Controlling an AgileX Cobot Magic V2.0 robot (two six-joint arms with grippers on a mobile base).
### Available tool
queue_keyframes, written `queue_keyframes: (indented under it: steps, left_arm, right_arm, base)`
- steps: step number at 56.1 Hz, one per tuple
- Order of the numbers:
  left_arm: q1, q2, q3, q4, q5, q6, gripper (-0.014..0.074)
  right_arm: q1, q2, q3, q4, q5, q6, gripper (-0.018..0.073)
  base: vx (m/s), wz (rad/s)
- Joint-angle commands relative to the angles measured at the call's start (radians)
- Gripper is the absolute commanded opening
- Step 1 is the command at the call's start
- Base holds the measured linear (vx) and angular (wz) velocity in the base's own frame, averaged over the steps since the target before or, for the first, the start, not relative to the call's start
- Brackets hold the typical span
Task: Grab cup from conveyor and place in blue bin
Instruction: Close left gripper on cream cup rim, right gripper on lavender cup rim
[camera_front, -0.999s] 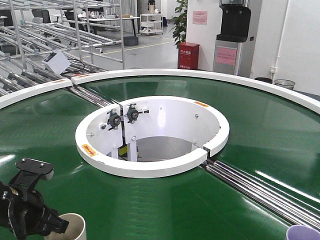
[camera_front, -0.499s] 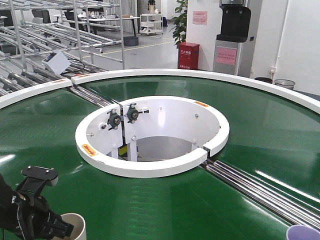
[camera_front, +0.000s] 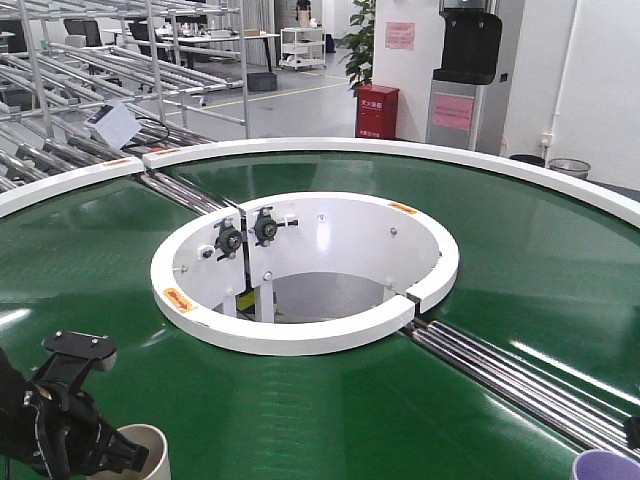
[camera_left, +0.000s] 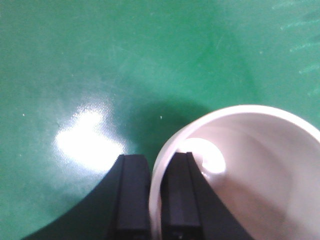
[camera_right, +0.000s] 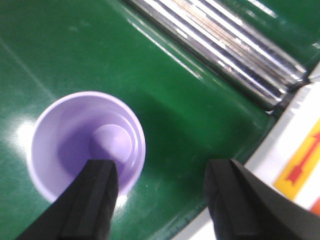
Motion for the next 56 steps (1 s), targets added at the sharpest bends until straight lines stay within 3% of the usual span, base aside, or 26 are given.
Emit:
queue_keyframes:
  steps: [1,22,46,56]
  left_arm:
    - [-0.008,-0.038,-0.033,-0.014,-0.065,0.001,-0.0008]
    - [-0.008,-0.038,-0.033,-0.014,-0.068,0.001,-0.0008]
    - [-0.007,-0.052,-0.033,-0.014,-0.067,0.001,-0.0008]
    - [-0.007,-0.093,-0.033,-0.014,-0.067,0.001,-0.0008]
  right_arm:
    - [-0.006,0.044,-0.039,-0.016,-0.063,-0.013,0.0459]
    - [-0.006,0.223,-0.039,0.002,-0.156,-0.013,0.0433]
    - [-0.002,0.222,-0.04,0.007,-0.172,-0.026,0.0017]
    - [-0.002,0.155,-0.04,0.074,-0.228,-0.06,0.0005]
  base:
    - [0.0,0.0]
    - [0.0,0.0]
    - [0.0,0.0]
    - [0.0,0.0]
